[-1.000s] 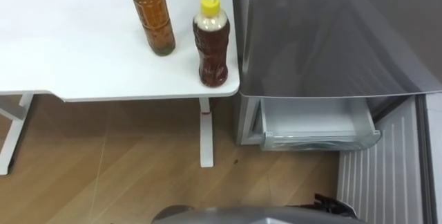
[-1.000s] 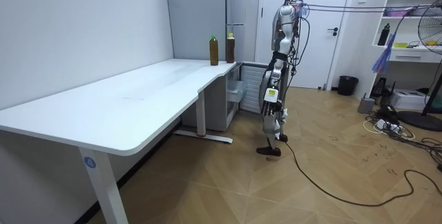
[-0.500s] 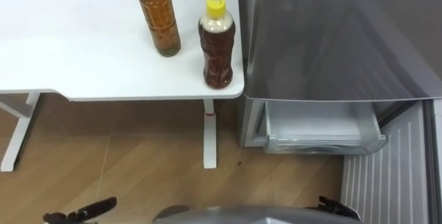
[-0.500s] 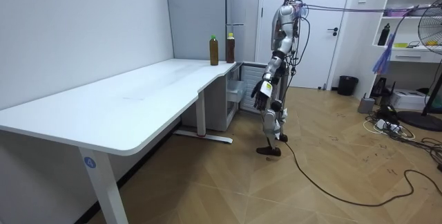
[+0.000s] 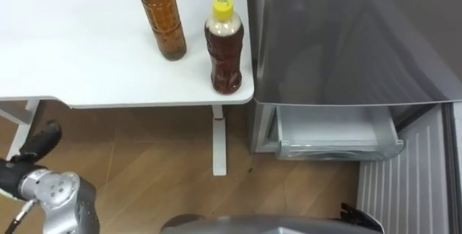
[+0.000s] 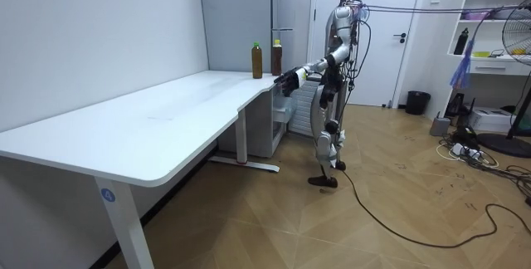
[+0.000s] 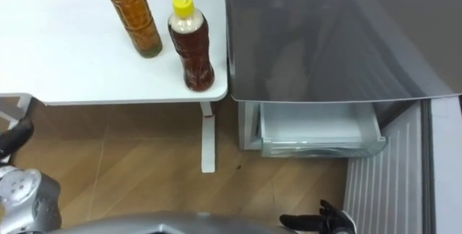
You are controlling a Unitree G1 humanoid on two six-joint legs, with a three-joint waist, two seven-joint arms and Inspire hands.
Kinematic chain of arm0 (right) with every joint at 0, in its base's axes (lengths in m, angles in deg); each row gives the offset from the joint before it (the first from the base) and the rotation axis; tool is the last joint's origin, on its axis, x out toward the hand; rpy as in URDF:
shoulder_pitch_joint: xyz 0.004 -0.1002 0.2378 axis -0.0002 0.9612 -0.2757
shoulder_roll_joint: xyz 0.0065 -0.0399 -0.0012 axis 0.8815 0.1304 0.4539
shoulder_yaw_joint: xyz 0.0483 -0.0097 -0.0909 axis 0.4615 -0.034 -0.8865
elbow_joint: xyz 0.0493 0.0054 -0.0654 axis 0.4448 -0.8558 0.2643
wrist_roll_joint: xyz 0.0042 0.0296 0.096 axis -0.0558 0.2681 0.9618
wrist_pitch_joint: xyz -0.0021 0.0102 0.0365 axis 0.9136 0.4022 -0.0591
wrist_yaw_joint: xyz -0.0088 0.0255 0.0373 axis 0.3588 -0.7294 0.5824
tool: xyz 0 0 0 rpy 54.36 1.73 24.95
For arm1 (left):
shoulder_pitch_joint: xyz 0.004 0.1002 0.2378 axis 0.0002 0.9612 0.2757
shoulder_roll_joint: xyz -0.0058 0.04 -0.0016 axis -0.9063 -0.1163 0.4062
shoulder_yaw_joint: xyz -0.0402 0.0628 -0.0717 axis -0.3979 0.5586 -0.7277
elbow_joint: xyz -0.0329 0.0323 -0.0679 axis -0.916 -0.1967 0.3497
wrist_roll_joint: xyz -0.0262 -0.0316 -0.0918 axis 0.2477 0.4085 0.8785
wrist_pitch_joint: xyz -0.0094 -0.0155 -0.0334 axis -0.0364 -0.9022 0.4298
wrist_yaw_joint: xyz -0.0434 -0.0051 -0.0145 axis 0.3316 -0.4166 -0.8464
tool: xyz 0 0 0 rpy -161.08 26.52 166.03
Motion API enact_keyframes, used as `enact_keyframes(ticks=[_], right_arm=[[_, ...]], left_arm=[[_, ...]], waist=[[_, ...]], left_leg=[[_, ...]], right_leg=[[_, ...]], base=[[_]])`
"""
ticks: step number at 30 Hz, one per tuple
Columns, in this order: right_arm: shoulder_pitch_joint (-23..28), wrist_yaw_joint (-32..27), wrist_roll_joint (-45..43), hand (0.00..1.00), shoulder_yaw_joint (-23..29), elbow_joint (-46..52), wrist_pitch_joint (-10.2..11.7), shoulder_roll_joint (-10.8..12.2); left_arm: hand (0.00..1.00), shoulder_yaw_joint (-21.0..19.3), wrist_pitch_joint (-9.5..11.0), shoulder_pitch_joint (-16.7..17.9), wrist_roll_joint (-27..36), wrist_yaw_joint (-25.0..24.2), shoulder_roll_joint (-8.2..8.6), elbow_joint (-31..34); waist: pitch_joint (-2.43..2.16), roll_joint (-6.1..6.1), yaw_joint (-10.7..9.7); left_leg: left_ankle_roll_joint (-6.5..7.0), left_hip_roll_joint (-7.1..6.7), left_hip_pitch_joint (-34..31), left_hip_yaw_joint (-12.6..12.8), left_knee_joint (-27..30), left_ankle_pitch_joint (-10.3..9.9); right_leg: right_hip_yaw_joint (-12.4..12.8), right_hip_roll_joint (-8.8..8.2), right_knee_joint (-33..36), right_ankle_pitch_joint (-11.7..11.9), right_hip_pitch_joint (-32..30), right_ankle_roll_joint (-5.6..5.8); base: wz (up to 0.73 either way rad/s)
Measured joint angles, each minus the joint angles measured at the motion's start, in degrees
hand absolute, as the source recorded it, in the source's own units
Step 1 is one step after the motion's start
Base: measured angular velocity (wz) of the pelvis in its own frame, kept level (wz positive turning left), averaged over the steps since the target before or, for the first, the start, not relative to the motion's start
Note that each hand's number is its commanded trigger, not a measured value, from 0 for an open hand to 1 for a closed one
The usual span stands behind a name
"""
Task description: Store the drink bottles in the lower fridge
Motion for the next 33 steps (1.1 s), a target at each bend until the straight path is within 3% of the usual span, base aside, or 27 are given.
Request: enact_keyframes(ticks=[4, 6, 11, 13, 18, 21, 25, 30, 33], right_arm=[[0.22, 0.12, -2.54, 0.0, 1.75, -0.07, 0.91, -0.18], [0.09, 0.66, -2.68, 0.0, 2.12, -0.49, 1.17, -0.22], [-0.16, 1.72, -2.45, 0.0, 2.9, -0.83, 1.15, -0.25], [-1.09, 1.78, -2.4, 0.0, 2.97, -2.12, 1.16, -0.26], [-2.29, 3.16, -2.5, 0.0, 3.01, -2.9, 1.09, -0.73], [-2.42, 3.16, -2.16, 0.0, 3.05, -2.91, 1.06, -0.77], [-4.44, 3.28, -2.2, 0.0, 3.1, -5.22, 1.06, -0.92], [-5.04, 3.98, -2.14, 0.0, 2.95, -5.42, 0.92, -0.65], [-5.68, 4.47, -2.04, 0.0, 2.96, -6.16, 0.96, -0.45]], left_arm=[[0.0, -1.52, 1.12, -0.07, -0.15, -0.21, -3.2, 10.62], [0.0, -2.02, 1.56, -0.26, -1.61, -0.64, -4.02, 15.25], [0.0, -2.65, 1.75, -0.38, -2.6, -5.12, -4.12, 25.1], [0.0, -2.64, 1.75, -0.65, -2.65, -6.98, -4.15, 29.72], [0.0, -0.9, 1.45, -2.56, -2.64, -12.12, -4.24, 34.69], [0.0, 1.79, 0.4, -2.62, -2.67, -17.43, -4.25, 37.3], [0.0, 5.07, -1.61, -3.15, -2.68, -24.2, -4.19, 37.29], [0.0, 9.17, -3.53, -4.44, -2.07, -31.76, -4.06, 37.22], [0.0, 11.42, -5.09, -4.8, -0.88, -36.74, -4.07, 37.25]], waist=[[0.05, 0.36, -0.07], [0.09, 0.41, -0.1], [0.36, 0.48, -0.66], [0.41, 0.49, -1.77], [0.71, 0.97, -3.27], [0.56, 0.98, -3.69], [0.67, 1.17, -5.2], [0.89, 0.58, -6.03], [0.79, 0.38, -6.57]], left_leg=[[0.0, 0.0, 0.08, -0.15, -0.16, 0.0], [0.0, -0.07, 0.07, -0.16, -0.64, 0.0], [0.02, -0.1, -0.23, -0.25, -0.43, 0.01], [0.03, -0.17, -0.71, -0.63, 0.2, 0.01], [0.08, -0.28, -0.99, -0.89, 0.18, 0.06], [0.08, -0.28, -0.98, -0.81, 0.15, 0.06], [0.08, -0.23, -0.91, -0.92, 0.15, 0.06], [0.09, -0.14, -0.82, -0.6, 0.14, 0.07], [0.1, -0.13, -0.94, -0.46, 0.19, 0.07]], right_leg=[[-0.17, 0.0, 0.02, 0.0, 0.2, 0.0], [-0.1, 0.0, -0.04, 0.0, 0.12, 0.0], [-0.19, -0.02, -0.25, -0.01, 0.28, 0.01], [-0.41, -0.01, -0.23, -0.01, -0.09, 0.02], [-0.26, -0.01, -0.47, -0.02, -0.3, 0.03], [-0.16, -0.01, -0.73, -0.01, -0.2, 0.02], [-0.08, 0.0, -0.34, -0.01, -0.3, 0.02], [0.28, -0.01, 0.02, -0.01, -0.5, 0.01], [0.43, 0.0, 0.02, -0.01, -0.66, 0.01]], base=[[0.0], [0.0], [0.01], [0.08], [0.03], [0.0], [0.0], [-0.03], [-0.01]])
